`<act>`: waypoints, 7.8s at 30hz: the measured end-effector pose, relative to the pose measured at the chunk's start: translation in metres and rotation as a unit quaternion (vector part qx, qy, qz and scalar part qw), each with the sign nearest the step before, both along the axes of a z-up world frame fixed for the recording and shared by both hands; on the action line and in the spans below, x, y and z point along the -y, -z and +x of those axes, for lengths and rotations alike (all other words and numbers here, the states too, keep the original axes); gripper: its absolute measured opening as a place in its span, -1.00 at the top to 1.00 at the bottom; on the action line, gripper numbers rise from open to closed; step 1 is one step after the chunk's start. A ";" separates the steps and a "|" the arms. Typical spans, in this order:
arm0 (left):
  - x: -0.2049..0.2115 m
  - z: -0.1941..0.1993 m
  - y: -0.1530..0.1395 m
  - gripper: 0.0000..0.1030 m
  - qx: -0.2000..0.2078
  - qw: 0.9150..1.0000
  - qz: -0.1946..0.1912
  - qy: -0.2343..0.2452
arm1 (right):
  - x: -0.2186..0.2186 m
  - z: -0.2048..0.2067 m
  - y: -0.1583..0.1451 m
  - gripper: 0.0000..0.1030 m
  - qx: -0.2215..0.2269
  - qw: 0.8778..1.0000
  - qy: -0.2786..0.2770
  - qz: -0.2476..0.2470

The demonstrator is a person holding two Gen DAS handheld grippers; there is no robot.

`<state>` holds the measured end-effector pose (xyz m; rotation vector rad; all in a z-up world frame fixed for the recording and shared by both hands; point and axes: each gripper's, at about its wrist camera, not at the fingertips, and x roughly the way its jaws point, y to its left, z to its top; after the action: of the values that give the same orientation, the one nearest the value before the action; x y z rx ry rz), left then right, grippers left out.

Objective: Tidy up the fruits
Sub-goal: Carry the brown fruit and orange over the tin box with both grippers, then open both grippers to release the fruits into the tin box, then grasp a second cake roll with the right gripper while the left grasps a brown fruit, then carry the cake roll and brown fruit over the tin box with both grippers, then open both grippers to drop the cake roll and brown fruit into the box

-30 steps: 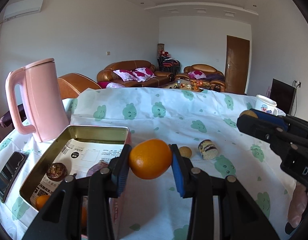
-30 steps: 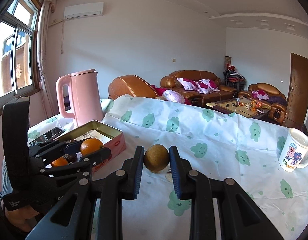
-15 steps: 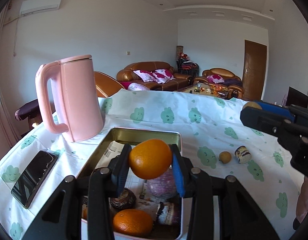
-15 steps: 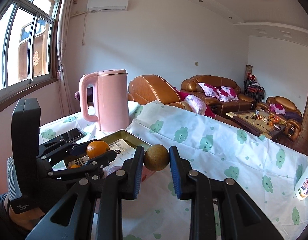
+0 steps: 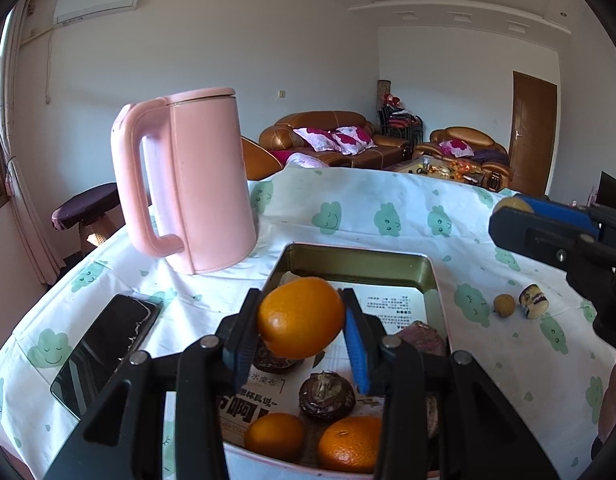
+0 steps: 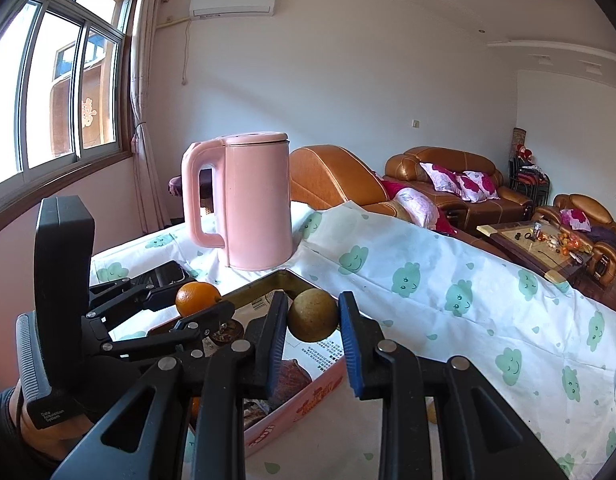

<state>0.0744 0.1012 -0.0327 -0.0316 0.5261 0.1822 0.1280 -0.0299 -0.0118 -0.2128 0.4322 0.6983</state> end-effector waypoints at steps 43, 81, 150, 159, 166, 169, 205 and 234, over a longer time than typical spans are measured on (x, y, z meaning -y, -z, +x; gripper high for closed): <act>-0.022 0.012 0.024 0.21 -0.055 0.998 -0.003 0.004 | -0.051 0.022 0.062 0.46 -0.085 0.995 -0.025 -0.042; 0.117 0.046 0.001 -0.85 -0.058 0.994 0.034 0.091 | 0.134 0.103 0.096 0.22 -0.219 0.958 0.182 -0.019; 0.157 0.038 0.012 0.46 -0.009 0.990 0.003 0.142 | 0.151 0.021 0.046 0.22 -0.012 0.984 0.175 0.027; 0.126 0.020 0.006 0.46 -0.003 0.992 -0.015 0.123 | 0.125 0.006 0.031 0.22 -0.005 0.989 0.142 0.034; 0.110 0.005 -0.005 0.46 0.012 0.994 -0.006 0.107 | 0.102 0.000 0.018 0.22 0.003 0.993 0.113 0.035; 0.104 0.001 -0.009 0.46 0.016 0.995 0.003 0.099 | 0.094 0.001 0.014 0.22 0.002 0.994 0.104 0.038; -0.020 0.006 0.022 0.46 -0.052 0.998 -0.027 -0.003 | -0.039 0.013 0.059 0.21 -0.090 0.996 -0.016 -0.019; -0.016 -0.044 -0.022 -0.78 0.016 0.999 -0.041 0.003 | 0.023 -0.020 0.027 -0.46 -0.038 0.998 0.055 -0.008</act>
<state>0.0307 0.1170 -0.0109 -0.1123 0.5006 0.1540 0.1076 -0.0534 -0.0384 -0.1773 0.5179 0.5954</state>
